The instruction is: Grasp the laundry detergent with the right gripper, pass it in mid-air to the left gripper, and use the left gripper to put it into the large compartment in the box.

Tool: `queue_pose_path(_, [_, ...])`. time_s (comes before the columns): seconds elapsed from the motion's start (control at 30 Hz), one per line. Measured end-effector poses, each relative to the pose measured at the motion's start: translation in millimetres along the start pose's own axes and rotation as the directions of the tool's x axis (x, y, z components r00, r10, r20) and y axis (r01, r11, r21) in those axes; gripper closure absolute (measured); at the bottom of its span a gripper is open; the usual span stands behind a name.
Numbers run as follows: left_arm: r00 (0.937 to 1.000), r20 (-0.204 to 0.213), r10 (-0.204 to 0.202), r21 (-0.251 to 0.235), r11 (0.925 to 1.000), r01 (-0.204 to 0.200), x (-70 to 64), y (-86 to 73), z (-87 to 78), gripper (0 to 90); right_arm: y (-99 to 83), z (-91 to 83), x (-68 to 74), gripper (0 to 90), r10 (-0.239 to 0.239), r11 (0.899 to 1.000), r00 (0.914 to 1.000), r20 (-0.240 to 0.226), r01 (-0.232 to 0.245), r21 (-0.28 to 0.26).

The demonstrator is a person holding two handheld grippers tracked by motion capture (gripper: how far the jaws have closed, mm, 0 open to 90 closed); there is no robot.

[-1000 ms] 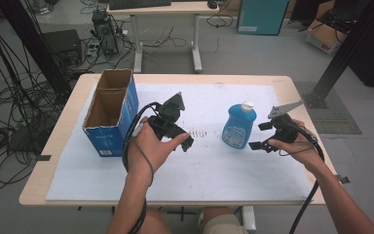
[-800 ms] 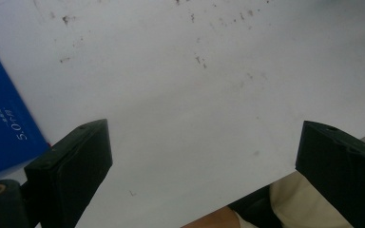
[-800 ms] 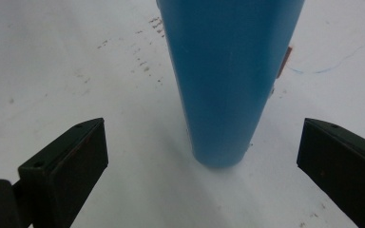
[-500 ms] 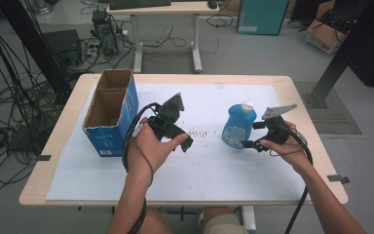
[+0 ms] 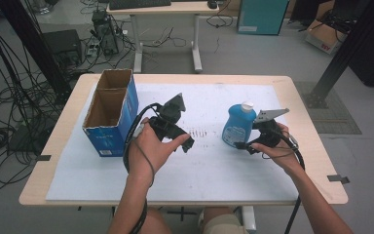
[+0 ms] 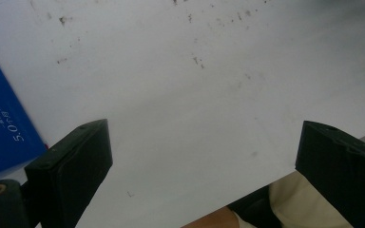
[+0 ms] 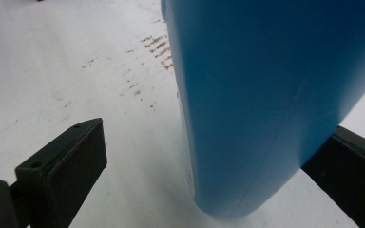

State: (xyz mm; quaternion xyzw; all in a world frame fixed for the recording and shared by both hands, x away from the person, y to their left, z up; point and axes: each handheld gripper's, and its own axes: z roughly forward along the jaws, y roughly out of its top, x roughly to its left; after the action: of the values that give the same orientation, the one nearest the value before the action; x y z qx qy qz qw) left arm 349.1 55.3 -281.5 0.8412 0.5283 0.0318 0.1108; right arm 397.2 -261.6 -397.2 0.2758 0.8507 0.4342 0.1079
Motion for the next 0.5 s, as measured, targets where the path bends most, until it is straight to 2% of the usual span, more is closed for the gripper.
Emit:
queue_pose_path(0.33, [1.0000,-0.002,-0.002,0.003,1.0000,0.002,1.0,-0.8,-0.5,5.3,-0.4,2.6,-0.3,1.9,0.002,0.998,0.9995,0.032,0.000,-0.063])
queue_pose_path(0.5, [1.0000,0.000,0.001,0.003,1.0000,-0.001,0.4,-0.3,-1.0,5.3,-2.8,5.1,0.1,1.7,0.011,0.997,0.9992,0.039,-0.008,-0.074])
